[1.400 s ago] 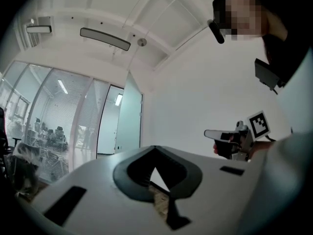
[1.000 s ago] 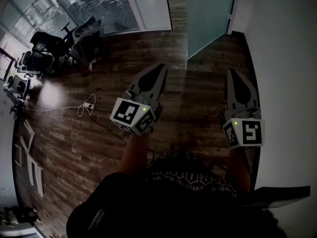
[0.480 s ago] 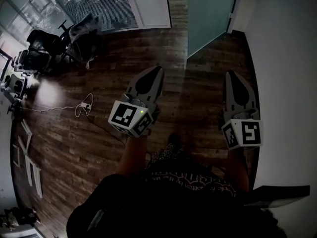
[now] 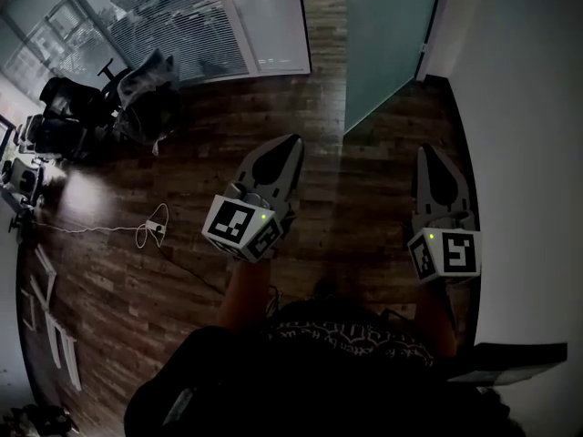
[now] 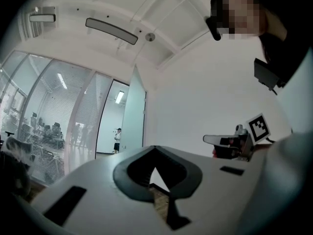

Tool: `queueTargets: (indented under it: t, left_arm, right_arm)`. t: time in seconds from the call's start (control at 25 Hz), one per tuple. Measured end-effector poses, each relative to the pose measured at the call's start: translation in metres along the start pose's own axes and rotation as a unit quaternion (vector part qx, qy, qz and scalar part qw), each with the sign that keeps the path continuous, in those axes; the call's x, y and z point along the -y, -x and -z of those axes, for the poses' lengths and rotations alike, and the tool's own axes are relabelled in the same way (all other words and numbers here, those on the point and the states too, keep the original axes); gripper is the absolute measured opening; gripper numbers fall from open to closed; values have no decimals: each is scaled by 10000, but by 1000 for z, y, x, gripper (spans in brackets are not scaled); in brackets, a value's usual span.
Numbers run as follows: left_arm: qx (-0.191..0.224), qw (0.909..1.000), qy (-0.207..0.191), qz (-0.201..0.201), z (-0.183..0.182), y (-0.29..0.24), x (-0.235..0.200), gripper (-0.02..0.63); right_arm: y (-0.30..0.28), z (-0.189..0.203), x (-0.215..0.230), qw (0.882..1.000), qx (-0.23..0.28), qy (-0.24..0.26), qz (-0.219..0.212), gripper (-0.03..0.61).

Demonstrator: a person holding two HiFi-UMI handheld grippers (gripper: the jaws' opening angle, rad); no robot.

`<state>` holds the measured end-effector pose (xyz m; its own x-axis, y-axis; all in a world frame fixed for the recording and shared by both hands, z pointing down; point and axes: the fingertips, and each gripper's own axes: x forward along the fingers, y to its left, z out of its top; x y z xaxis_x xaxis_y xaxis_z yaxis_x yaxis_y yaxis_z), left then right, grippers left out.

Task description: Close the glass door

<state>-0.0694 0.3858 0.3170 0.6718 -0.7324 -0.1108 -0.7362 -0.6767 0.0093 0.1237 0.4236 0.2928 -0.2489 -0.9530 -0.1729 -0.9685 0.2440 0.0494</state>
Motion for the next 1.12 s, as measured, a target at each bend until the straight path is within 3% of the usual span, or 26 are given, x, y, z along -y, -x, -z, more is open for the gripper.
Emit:
queueTargets:
  t: [0.44, 0.6, 1.12]
  left_arm:
    - [-35, 9999, 59, 101, -1, -41, -50, 2]
    - [-28, 9998, 6, 202, 8, -68, -56, 2]
    - [201, 9996, 12, -205, 7, -172, -97, 2]
  right_arm:
    - [-64, 10, 7, 9998, -148, 46, 122, 6]
    - [-83, 16, 28, 9998, -140, 6, 151, 6]
    - [-184, 31, 115, 10000, -70, -23, 9, 6]
